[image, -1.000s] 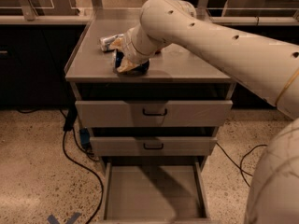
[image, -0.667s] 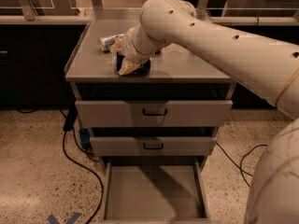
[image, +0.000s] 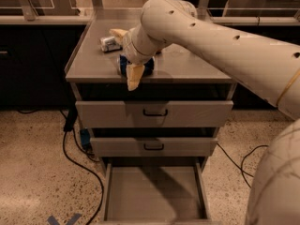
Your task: Pick pepsi can from bottom drawer and place on counter
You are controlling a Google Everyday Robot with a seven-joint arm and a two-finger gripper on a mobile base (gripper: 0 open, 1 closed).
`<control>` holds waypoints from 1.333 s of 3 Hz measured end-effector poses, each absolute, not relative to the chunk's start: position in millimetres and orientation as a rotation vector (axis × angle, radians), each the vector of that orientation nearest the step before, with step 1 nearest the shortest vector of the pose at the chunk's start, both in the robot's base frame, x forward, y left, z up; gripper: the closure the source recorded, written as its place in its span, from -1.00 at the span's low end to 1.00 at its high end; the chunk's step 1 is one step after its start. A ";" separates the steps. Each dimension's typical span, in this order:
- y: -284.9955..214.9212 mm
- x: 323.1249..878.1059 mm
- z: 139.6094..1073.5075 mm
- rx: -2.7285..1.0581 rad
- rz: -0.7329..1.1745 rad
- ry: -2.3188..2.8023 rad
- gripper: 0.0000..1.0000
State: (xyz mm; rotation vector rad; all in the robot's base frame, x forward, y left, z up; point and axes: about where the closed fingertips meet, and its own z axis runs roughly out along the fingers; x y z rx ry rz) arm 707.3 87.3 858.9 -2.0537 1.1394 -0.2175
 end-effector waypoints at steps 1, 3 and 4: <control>87.1 707.5 861.8 -2.054 -0.226 1.142 -1.00; 74.1 701.5 928.8 -2.039 -0.356 1.147 -1.00; 55.6 682.2 982.0 -1.966 -0.427 1.146 -1.00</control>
Offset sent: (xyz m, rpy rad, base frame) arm 0.0028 -0.0060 0.0288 -0.0364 -0.0344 -0.0449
